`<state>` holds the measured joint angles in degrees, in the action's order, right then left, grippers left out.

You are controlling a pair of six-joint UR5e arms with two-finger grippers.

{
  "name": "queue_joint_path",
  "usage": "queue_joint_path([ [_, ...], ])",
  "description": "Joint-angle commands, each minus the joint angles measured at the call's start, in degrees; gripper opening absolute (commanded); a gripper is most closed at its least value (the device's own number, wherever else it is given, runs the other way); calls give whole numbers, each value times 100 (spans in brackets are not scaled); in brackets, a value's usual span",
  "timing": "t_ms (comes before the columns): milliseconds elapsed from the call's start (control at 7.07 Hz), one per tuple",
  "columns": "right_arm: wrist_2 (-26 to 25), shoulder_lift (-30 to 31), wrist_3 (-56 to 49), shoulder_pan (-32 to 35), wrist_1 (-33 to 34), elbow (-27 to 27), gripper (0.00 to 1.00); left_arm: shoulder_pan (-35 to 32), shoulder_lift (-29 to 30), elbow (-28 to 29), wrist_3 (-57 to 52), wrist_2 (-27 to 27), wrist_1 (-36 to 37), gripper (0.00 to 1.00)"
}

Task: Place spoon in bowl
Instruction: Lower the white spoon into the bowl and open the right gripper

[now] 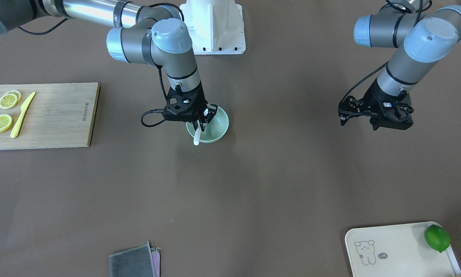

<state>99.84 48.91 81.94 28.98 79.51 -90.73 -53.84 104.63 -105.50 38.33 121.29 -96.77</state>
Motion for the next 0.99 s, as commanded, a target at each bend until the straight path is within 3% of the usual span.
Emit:
queue_joint_path([
  [0,-79,13,33,-50,-6,-6,87,-4,-4,3,-1,0,0,98],
  [142,-61,48,16,2,11,-85,100,-30,-4,-84,8,-26,0,98],
  [283,35,284,-45,176,72,-373,100,-48,-13,-119,26,-44,0,98],
  [566,979,1125,-630,1035,82,-1023,100,-371,-196,-181,-96,-27,27,98],
  [849,1850,2293,-2218,2071,169,-1551,100,-1230,-564,-137,-1627,104,289,98],
])
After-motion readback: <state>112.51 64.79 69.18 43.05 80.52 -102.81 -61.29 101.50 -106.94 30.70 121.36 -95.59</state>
